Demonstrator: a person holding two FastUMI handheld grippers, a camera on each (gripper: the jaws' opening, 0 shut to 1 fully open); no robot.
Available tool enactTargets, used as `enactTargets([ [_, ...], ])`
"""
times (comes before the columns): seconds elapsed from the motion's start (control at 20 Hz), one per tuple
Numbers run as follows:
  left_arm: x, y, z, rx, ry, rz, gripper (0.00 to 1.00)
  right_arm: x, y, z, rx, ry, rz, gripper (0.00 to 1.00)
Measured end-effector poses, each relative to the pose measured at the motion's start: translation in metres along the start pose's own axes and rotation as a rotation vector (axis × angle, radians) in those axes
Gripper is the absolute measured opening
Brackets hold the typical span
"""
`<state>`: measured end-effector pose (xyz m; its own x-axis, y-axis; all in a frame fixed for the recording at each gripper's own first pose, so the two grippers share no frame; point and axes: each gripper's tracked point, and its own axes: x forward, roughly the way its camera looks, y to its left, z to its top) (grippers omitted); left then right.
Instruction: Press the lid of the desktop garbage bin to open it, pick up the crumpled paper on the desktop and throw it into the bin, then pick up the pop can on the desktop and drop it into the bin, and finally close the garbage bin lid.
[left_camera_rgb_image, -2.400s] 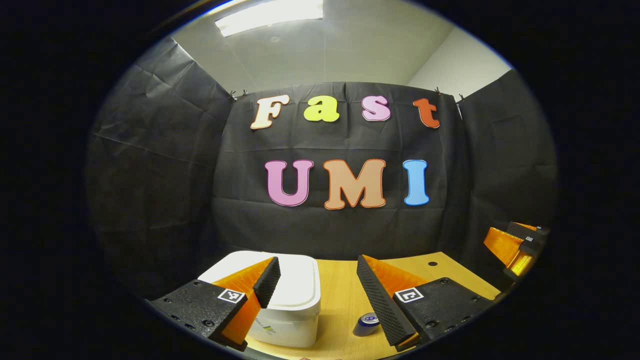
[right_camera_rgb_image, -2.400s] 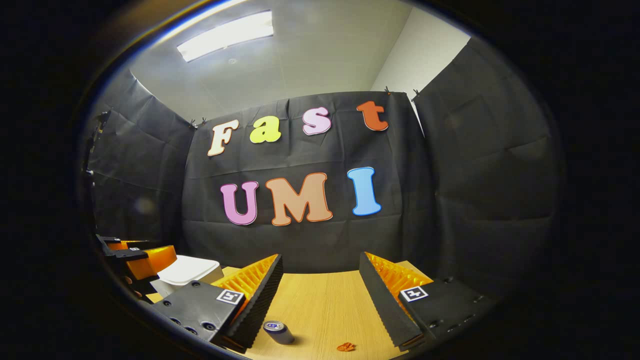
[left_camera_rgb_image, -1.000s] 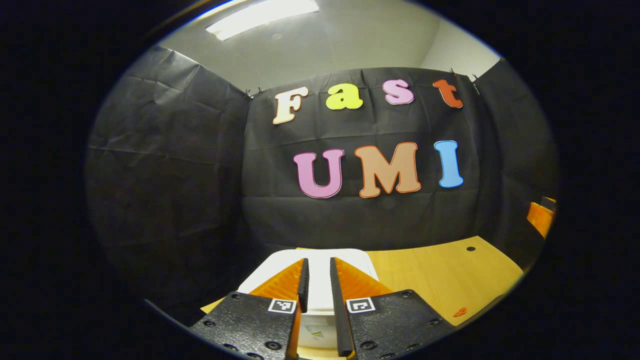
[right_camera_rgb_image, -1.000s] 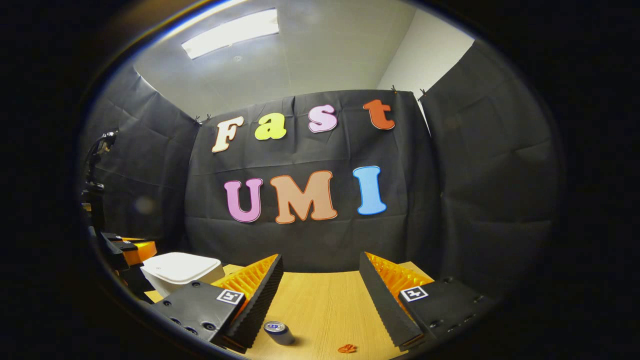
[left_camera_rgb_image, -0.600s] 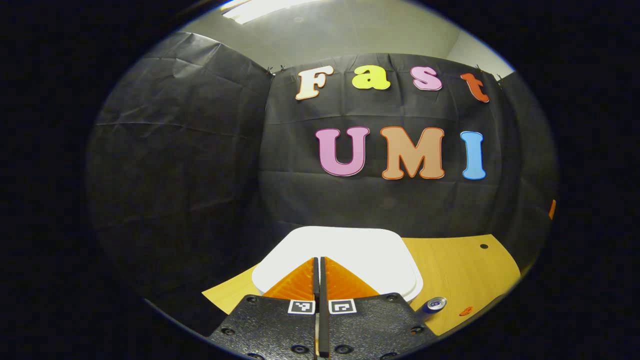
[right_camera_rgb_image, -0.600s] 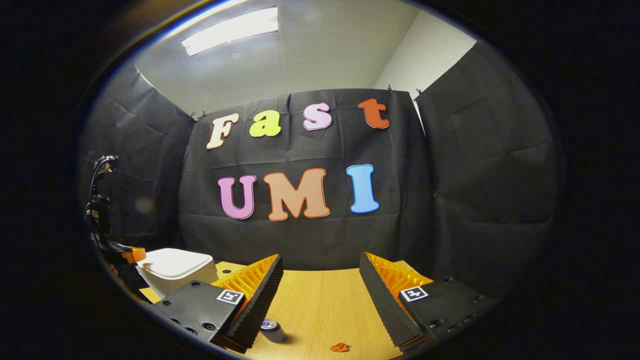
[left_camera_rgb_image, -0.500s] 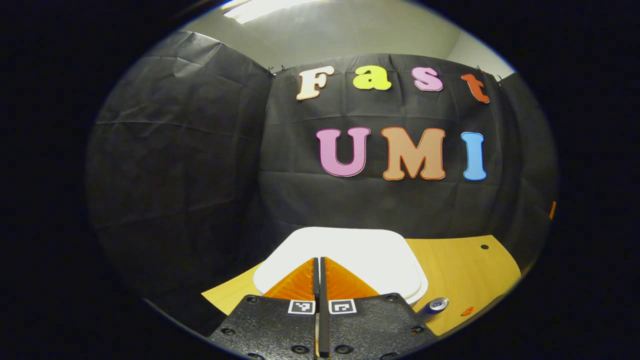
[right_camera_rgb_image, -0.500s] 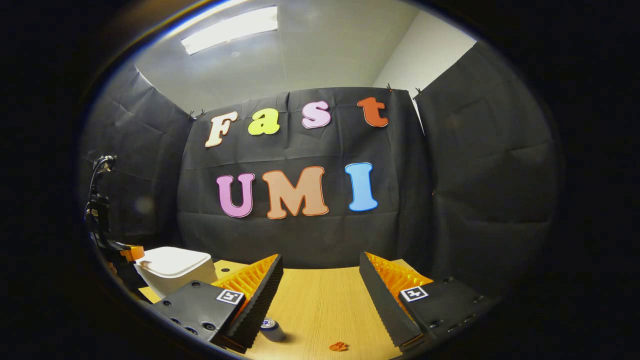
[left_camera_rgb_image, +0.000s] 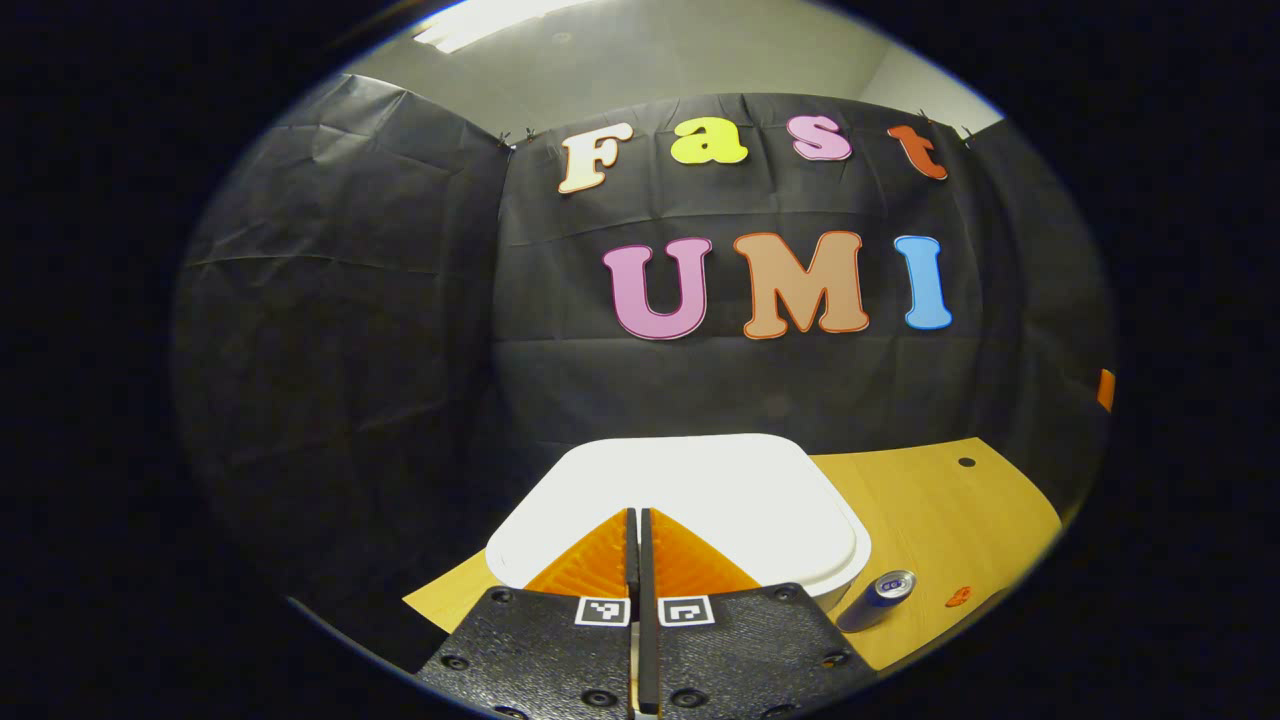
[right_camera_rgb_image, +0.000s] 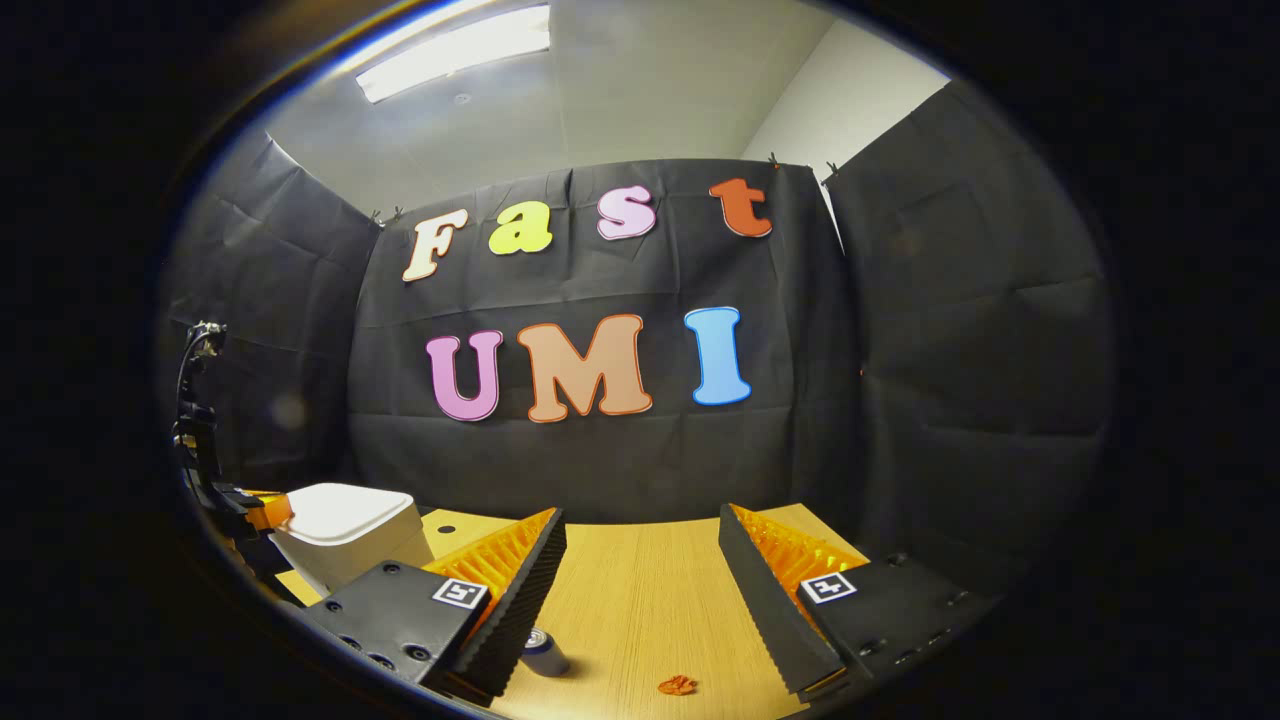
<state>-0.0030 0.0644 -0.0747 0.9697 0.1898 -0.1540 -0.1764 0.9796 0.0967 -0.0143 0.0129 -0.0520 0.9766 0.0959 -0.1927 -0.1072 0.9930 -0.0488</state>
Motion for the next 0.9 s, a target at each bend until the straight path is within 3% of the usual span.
enactTargets([
  [0.25,-0.002,0.000,-0.002,-0.025,-0.103,0.051,0.00,-0.002,-0.005,-0.003,-0.006,0.010,-0.016,0.97],
  [0.4,-0.005,0.005,0.005,-0.113,-0.189,0.073,0.00,-0.002,-0.010,-0.009,-0.005,0.023,-0.024,0.97],
  [0.5,-0.002,0.004,0.006,-0.098,-0.197,0.096,0.00,0.003,-0.015,-0.018,-0.020,0.038,-0.030,0.97],
  [0.7,-0.003,0.009,0.014,-0.107,-0.161,0.142,0.00,0.016,-0.026,-0.064,-0.066,0.140,-0.032,0.97],
  [0.9,-0.010,0.014,0.053,-0.126,-0.229,0.138,0.00,0.024,-0.028,-0.121,-0.120,0.283,0.008,0.97],
])
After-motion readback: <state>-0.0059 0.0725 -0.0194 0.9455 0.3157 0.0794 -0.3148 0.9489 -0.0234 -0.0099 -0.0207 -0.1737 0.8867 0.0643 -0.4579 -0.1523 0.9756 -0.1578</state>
